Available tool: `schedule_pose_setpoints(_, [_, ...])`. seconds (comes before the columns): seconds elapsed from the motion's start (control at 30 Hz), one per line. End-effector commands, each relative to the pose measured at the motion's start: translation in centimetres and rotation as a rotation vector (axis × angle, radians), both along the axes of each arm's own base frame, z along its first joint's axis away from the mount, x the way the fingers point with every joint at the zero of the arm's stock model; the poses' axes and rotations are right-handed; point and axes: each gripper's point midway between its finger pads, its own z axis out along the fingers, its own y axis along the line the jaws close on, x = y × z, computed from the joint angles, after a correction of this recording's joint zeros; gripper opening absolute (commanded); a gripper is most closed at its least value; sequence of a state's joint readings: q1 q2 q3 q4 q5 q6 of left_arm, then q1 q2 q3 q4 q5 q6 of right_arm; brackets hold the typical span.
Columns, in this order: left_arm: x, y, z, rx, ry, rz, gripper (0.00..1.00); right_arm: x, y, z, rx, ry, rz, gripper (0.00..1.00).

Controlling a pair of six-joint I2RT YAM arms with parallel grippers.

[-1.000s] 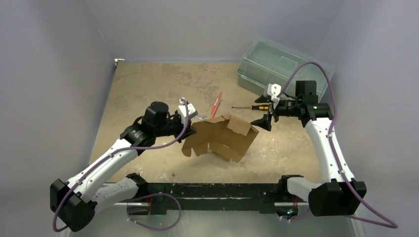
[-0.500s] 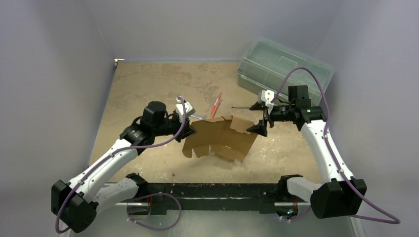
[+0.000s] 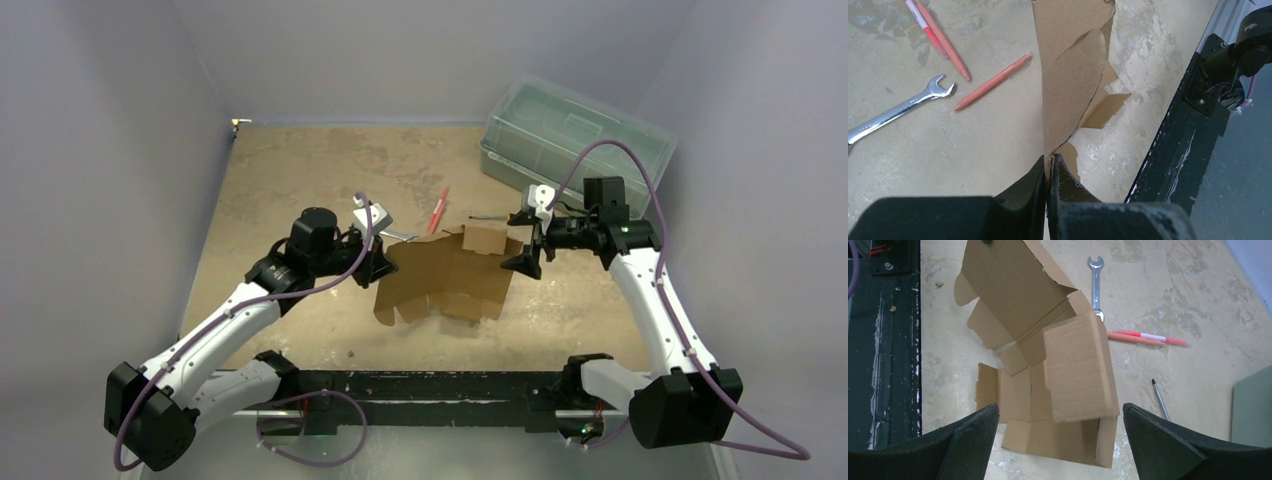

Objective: Fold the paper box

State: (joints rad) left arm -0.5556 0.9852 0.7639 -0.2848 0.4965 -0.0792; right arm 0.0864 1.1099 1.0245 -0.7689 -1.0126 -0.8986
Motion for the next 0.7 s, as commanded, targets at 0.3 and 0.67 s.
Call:
schedule_pose_setpoints(0.3, [0.5, 0.2, 0.4, -0.053, -0.016, 0.055, 0.00, -0.6, 0.1, 3.2, 0.085, -0.057, 0.004, 0.99])
schedule_pose_setpoints(0.67, [0.3, 0.2, 0.0, -0.049, 0.006, 0.056, 0.00, -1.9, -0.5, 3.2, 0.128, -0.063, 0.050, 0.99])
